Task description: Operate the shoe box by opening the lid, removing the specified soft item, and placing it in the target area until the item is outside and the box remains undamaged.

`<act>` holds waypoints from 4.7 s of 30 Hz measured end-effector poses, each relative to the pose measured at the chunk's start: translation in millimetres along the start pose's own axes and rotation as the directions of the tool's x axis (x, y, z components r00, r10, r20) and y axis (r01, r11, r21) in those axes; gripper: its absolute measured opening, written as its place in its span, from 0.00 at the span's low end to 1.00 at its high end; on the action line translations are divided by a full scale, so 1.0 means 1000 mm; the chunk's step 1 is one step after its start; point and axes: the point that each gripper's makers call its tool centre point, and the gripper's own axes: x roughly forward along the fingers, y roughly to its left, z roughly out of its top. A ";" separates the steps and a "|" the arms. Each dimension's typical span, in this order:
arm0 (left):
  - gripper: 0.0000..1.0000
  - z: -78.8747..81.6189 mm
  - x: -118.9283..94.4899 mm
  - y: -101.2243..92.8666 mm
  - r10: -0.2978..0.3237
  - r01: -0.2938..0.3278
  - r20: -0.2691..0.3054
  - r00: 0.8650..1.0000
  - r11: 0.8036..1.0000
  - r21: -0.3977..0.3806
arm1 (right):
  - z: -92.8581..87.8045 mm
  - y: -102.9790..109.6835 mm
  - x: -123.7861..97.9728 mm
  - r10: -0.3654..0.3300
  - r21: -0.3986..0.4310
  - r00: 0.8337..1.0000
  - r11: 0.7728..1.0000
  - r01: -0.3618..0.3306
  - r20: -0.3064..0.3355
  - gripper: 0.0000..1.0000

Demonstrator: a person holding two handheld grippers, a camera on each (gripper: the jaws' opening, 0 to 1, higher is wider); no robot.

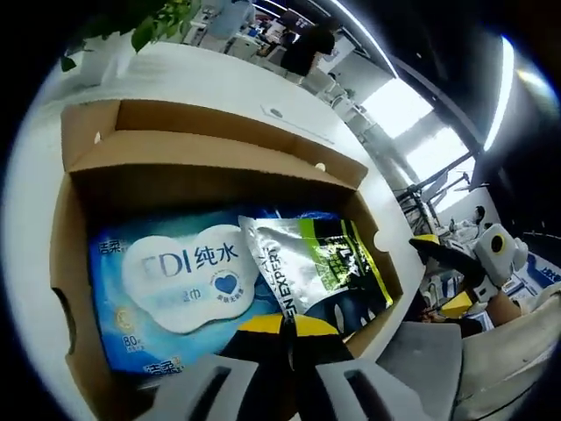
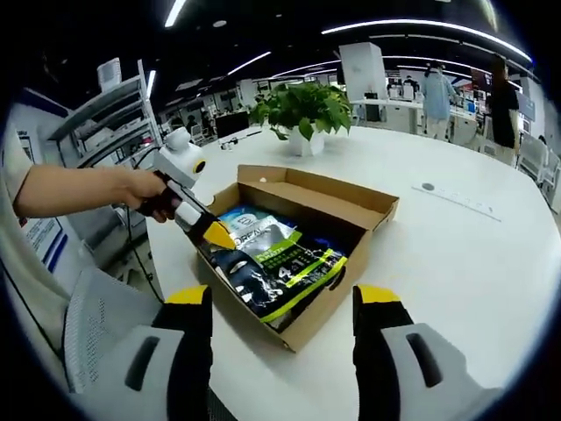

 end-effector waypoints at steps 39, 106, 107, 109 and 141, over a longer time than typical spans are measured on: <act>0.00 0.010 -0.043 0.013 0.073 -0.082 0.148 0.986 0.995 0.051 | -0.019 0.018 0.078 0.062 0.104 0.967 0.994 -0.037 -0.246 0.37; 0.00 0.028 -0.019 -0.045 0.086 -0.107 0.129 0.988 0.980 0.168 | 0.013 -0.029 0.023 -0.071 0.181 0.980 0.978 0.106 -0.188 0.00; 0.00 0.029 -0.018 -0.046 0.083 -0.105 0.128 0.988 0.980 0.170 | 0.013 -0.032 0.020 -0.076 0.184 0.979 0.977 0.111 -0.188 0.00; 0.00 0.031 -0.014 -0.051 0.078 -0.100 0.128 0.989 0.979 0.176 | 0.012 -0.035 0.016 -0.080 0.188 0.978 0.975 0.116 -0.191 0.00; 0.00 0.051 0.064 -0.121 0.017 -0.031 0.067 0.998 0.975 0.219 | -0.007 -0.124 -0.050 -0.213 0.258 0.949 0.927 0.271 -0.232 0.00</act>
